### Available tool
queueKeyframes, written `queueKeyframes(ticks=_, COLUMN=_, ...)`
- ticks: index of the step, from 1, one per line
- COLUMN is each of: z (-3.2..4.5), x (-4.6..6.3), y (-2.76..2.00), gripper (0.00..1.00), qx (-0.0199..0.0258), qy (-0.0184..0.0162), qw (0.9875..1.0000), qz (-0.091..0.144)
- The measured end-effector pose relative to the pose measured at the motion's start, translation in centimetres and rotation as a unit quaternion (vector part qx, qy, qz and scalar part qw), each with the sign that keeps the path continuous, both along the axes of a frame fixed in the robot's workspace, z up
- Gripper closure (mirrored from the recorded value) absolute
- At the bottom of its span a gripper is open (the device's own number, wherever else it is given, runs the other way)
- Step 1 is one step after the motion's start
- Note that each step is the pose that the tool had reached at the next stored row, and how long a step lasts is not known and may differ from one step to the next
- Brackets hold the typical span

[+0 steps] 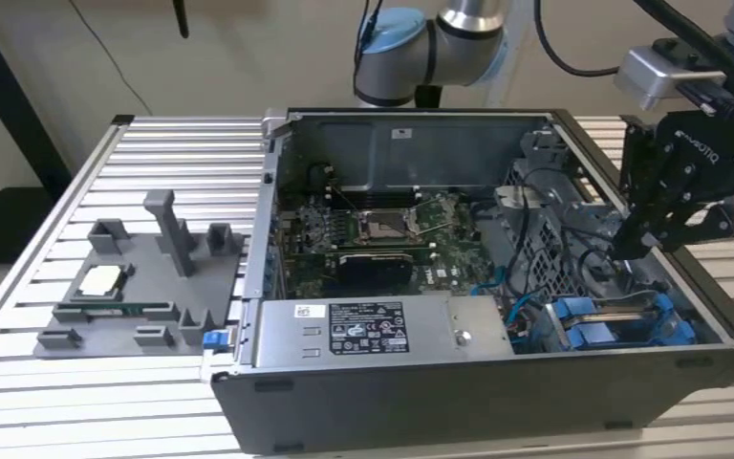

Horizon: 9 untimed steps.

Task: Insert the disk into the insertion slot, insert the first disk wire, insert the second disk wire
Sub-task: 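Insert the first disk wire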

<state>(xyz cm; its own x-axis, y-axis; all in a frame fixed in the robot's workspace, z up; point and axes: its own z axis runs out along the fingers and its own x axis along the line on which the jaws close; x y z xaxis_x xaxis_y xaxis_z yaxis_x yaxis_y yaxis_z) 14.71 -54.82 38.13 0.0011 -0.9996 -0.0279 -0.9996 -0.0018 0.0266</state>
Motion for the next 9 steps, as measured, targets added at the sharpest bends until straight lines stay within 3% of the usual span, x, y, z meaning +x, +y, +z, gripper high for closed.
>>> queueKeyframes(ticks=9, z=-1.26, x=1.1, y=-1.08, gripper=0.81, qx=0.0000, qy=0.0058, qw=1.0000, qz=0.000)
